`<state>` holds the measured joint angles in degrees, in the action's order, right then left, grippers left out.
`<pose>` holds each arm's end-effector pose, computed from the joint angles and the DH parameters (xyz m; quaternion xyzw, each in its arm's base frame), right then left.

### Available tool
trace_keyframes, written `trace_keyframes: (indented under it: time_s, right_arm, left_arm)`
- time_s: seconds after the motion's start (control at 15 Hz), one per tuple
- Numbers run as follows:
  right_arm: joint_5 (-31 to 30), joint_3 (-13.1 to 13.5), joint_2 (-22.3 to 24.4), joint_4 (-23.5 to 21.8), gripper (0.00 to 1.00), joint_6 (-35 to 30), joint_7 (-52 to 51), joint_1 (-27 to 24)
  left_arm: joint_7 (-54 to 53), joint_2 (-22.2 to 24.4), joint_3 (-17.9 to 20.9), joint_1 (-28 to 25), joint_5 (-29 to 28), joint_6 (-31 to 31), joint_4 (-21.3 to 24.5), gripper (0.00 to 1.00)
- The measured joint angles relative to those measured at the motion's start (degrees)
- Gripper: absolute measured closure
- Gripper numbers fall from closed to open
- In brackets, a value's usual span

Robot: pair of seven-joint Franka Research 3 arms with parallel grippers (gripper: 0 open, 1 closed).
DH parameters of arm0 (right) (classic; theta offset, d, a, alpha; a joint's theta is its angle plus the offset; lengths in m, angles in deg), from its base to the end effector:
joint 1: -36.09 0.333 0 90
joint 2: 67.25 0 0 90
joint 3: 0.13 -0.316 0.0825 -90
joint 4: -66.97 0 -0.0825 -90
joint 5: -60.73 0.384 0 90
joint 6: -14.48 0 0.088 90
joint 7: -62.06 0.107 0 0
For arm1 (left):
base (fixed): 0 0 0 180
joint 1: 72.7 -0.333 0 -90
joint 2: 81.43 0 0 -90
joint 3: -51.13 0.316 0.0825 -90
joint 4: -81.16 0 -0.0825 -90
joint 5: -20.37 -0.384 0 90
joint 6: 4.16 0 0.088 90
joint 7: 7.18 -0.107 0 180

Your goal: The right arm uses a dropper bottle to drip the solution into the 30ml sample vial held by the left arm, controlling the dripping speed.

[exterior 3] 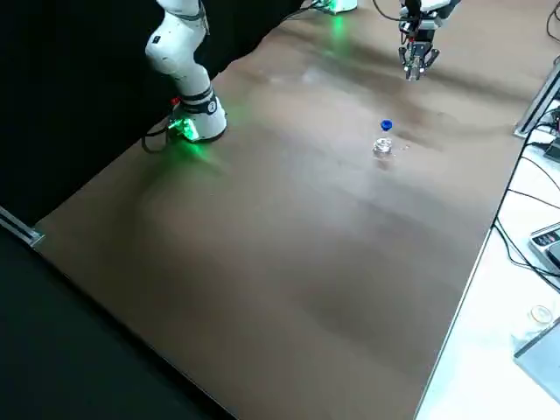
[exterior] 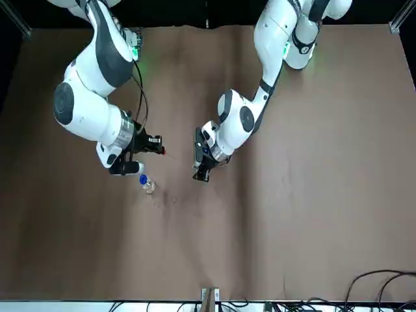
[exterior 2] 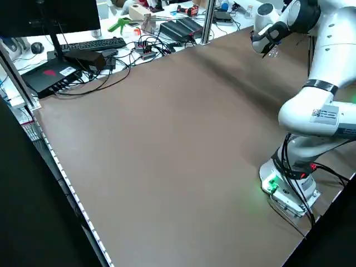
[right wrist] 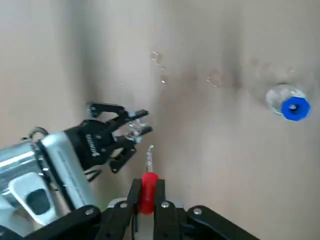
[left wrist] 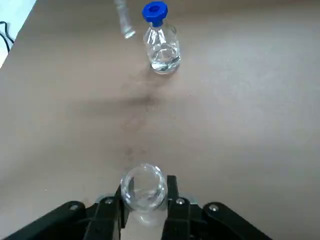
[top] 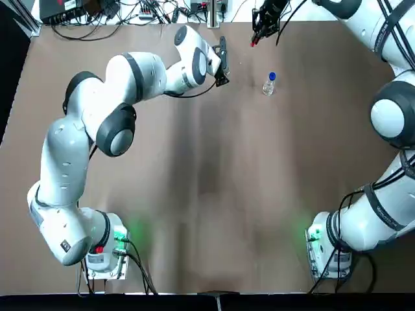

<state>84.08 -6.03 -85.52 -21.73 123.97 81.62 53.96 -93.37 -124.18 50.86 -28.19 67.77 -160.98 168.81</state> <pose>0.5986 0.2858 0.4785 -0.9774 0.0301 0.0565 0.2013 0.5453 -0.5000 0.2567 0.6648 -0.6759 0.2802 0.1504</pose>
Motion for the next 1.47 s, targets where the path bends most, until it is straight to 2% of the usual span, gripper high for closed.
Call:
trace_keyframes:
  time_s: [0.4, 0.73, 1.47]
  right_arm:
    - [0.5, 0.0, -1.4, -0.2, 0.86, 7.1, 0.1, 3.2]
    - [0.5, 0.0, -3.5, -0.2, 0.86, 7.8, 0.1, 4.4]
    - [0.5, 0.1, -4.7, -0.6, 0.86, 7.8, 0.0, 4.7]
  left_arm:
    - [0.0, 0.0, 0.0, 0.1, 0.0, 0.0, 0.0, 0.69]
    - [0.1, 0.0, 0.0, 0.1, 0.0, 0.0, 0.0, 0.69]
    - [0.2, 0.0, 0.0, 0.1, 0.0, 0.0, 0.0, 0.69]
